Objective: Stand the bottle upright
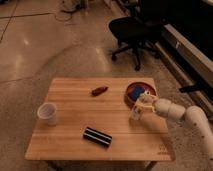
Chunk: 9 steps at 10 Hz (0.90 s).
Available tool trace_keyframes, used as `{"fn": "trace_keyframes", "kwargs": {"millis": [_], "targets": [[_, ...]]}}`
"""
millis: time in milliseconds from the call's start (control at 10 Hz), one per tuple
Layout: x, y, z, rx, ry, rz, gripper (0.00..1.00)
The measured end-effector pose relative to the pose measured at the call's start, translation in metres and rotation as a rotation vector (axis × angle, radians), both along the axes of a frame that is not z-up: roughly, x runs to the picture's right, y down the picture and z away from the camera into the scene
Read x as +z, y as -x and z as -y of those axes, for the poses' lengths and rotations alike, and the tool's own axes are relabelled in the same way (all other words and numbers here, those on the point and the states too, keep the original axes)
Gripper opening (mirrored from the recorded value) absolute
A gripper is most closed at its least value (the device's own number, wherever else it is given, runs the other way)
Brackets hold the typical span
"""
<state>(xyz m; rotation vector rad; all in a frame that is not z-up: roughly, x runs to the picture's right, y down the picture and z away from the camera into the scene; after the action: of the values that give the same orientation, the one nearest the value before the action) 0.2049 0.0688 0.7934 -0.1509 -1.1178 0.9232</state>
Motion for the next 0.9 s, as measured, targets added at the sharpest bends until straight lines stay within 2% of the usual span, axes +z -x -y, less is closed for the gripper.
{"fn": "trace_keyframes", "kwargs": {"millis": [200, 500, 600, 900], "targets": [[0.002, -0.004, -0.003, -0.006, -0.027, -0.023, 0.05], [-0.006, -0.008, 0.005, -0.001, -0.064, -0.038, 0.37], [-0.011, -0.006, 0.007, -0.006, -0.078, -0.034, 0.49], [-0.019, 0.003, 0.002, -0.041, -0.099, -0.019, 0.77]]}}
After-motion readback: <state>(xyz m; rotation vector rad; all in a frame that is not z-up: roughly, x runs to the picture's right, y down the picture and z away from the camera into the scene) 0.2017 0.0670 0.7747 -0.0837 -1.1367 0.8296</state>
